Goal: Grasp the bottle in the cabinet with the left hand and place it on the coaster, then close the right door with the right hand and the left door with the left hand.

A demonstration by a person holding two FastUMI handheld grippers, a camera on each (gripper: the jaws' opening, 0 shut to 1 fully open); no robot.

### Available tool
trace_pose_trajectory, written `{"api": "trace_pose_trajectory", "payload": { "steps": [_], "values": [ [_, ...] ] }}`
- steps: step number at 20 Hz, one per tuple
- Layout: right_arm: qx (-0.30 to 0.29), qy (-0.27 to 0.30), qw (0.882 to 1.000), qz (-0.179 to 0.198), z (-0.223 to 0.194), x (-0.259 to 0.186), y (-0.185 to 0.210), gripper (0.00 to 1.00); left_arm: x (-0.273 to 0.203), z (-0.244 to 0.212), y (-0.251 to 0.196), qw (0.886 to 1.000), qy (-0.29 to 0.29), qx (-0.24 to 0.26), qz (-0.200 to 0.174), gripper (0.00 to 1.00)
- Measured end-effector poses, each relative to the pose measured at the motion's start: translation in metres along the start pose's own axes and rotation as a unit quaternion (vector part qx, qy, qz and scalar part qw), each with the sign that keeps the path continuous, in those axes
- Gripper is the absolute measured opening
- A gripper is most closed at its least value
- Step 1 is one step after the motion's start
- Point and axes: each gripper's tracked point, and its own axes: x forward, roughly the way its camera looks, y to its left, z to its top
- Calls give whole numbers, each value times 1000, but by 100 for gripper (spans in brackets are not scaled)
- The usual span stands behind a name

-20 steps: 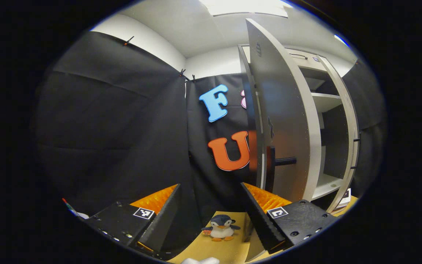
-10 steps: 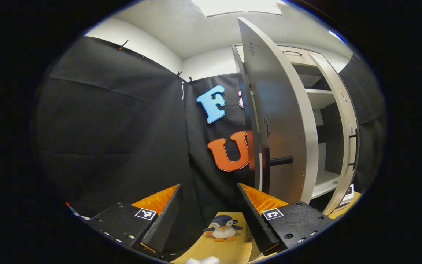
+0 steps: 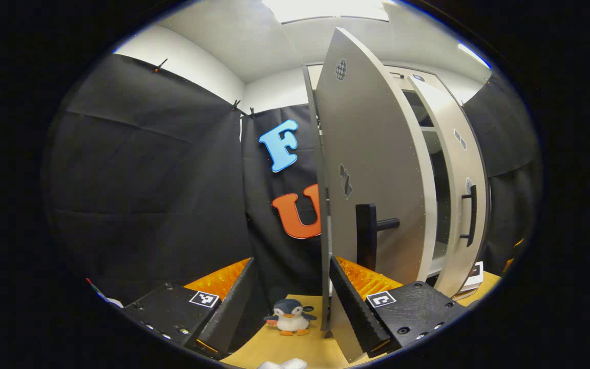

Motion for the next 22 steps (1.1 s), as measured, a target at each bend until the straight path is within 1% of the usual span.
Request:
{"api": "trace_pose_trajectory", "payload": {
  "steps": [3,4,5,7,8,9,10,16,22],
  "values": [
    [2,-1,1000,-1,3,-3,-8,98,0,1,-24,1000,1,-4,-16,89],
    [1,-2,1000,-3,4,-4,-10,98,2,2,-33,1000,2,-7,-22,93],
    [0,-3,1000,-4,6,-5,-13,98,4,2,-45,999,3,-10,-30,89],
    [0,-4,1000,-7,6,-6,-17,98,9,3,-62,999,6,-14,-41,89],
    [1,-5,1000,-9,6,-6,-19,98,11,3,-71,999,6,-17,-48,94],
    [3,-7,1000,-13,7,-7,-22,98,12,4,-78,998,7,-21,-53,94],
    [6,-9,1000,-17,8,-8,-24,98,13,4,-83,998,7,-24,-55,96],
    [22,-26,998,-45,18,-13,-36,98,-2,1,-84,998,15,-14,-57,96],
    [26,-42,997,-60,25,-12,-35,98,-29,-5,-91,997,29,-27,-70,96]
  ]
}}
